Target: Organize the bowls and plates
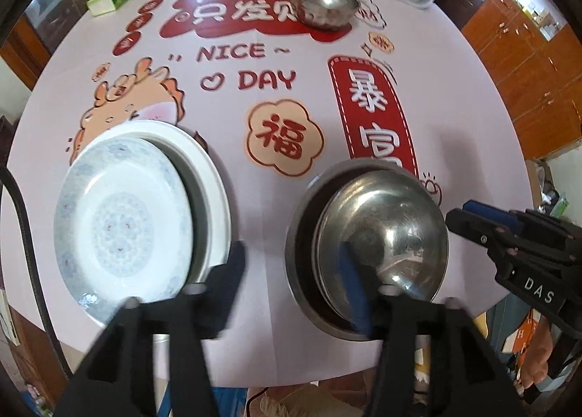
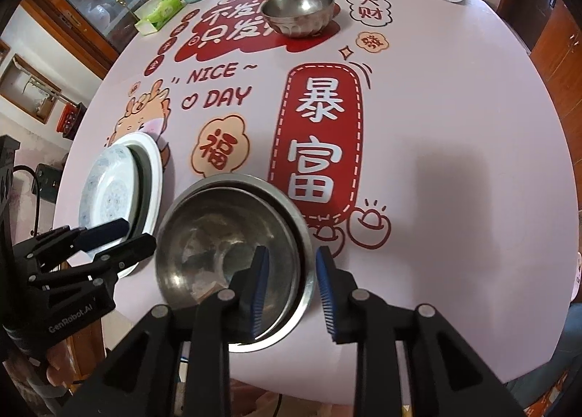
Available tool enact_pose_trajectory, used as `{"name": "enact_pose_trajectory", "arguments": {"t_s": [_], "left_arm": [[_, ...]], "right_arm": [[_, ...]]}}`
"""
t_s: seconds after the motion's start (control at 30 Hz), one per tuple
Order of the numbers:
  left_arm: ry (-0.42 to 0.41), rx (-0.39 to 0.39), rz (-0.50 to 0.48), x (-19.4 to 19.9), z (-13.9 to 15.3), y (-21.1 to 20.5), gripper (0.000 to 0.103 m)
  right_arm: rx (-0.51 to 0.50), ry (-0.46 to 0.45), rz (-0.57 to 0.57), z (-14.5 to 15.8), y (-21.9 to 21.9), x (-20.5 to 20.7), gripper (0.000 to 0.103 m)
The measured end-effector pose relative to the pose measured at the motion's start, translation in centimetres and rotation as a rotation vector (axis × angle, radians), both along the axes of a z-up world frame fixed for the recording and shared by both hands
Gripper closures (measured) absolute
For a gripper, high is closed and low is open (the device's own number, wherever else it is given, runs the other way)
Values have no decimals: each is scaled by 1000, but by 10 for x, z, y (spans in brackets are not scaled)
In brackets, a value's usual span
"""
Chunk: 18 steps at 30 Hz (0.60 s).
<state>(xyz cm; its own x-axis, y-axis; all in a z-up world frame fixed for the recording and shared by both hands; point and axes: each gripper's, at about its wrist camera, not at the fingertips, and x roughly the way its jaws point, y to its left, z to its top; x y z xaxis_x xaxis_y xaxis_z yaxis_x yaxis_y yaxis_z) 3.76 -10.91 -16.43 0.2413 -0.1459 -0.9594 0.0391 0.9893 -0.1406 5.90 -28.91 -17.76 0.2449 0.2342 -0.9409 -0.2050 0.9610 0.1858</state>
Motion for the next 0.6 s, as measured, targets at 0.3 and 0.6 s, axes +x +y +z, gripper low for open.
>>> {"name": "enact_pose_trajectory", "arguments": {"t_s": [0.3,0.6], "left_arm": [[-52,-21,28,-6,22,13,40],[-158,-18,29,-2,74,24,32]], "right_arm": [[18,-45,11,22,5,-8,76],[29,-137,11,66,-5,0,76]]}}
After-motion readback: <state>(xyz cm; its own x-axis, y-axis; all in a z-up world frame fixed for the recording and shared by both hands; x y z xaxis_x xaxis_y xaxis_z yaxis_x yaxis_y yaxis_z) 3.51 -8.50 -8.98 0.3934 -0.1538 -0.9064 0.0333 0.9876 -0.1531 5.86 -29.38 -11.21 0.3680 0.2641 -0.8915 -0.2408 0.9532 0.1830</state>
